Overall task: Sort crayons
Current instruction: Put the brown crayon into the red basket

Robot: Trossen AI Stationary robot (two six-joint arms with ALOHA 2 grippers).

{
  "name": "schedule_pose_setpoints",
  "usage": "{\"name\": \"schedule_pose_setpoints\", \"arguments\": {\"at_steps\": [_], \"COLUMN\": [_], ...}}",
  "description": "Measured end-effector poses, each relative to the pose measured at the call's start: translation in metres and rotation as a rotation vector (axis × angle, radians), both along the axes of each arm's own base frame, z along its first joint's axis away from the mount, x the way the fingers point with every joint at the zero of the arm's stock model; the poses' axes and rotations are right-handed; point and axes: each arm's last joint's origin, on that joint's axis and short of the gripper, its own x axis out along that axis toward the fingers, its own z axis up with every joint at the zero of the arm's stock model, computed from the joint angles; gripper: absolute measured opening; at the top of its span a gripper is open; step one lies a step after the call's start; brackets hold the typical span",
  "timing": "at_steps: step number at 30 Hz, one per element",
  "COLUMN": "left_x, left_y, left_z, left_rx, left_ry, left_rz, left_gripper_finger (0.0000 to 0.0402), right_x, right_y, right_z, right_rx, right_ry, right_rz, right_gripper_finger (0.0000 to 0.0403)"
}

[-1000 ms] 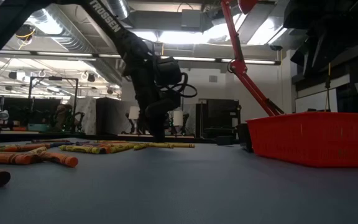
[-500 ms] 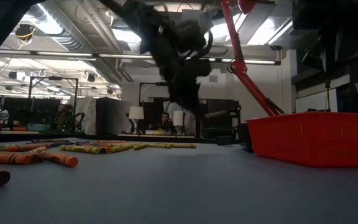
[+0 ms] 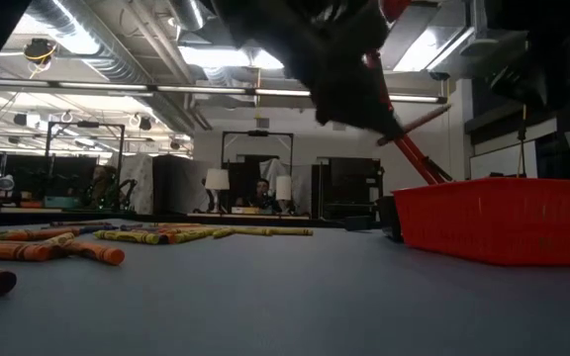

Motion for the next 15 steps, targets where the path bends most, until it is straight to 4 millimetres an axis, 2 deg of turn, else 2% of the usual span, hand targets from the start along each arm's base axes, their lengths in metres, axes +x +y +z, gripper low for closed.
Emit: {"name": "schedule_pose_setpoints", "arguments": {"at_steps": [6,15], "left_x": [0.006,0.017], "left_y": [-0.036,-0.048], "left_z": [0.0,-0.018], "left_rx": [0.037,0.075], "left_ry": [-0.098,-0.158], "left_rz": [-0.024,-0.035], "left_gripper_finger": [0.0005,0.0049], "right_x": [-0.002,-0.004], "right_y": [0.007,0.012], "right_z": [0.0,0.0], "right_rx": [-0.001,-0.018], "right_ry": [-0.002,-0.009], "right_rz": [0.039,0.064], "right_gripper_finger": [0.0117,0.0117]}}
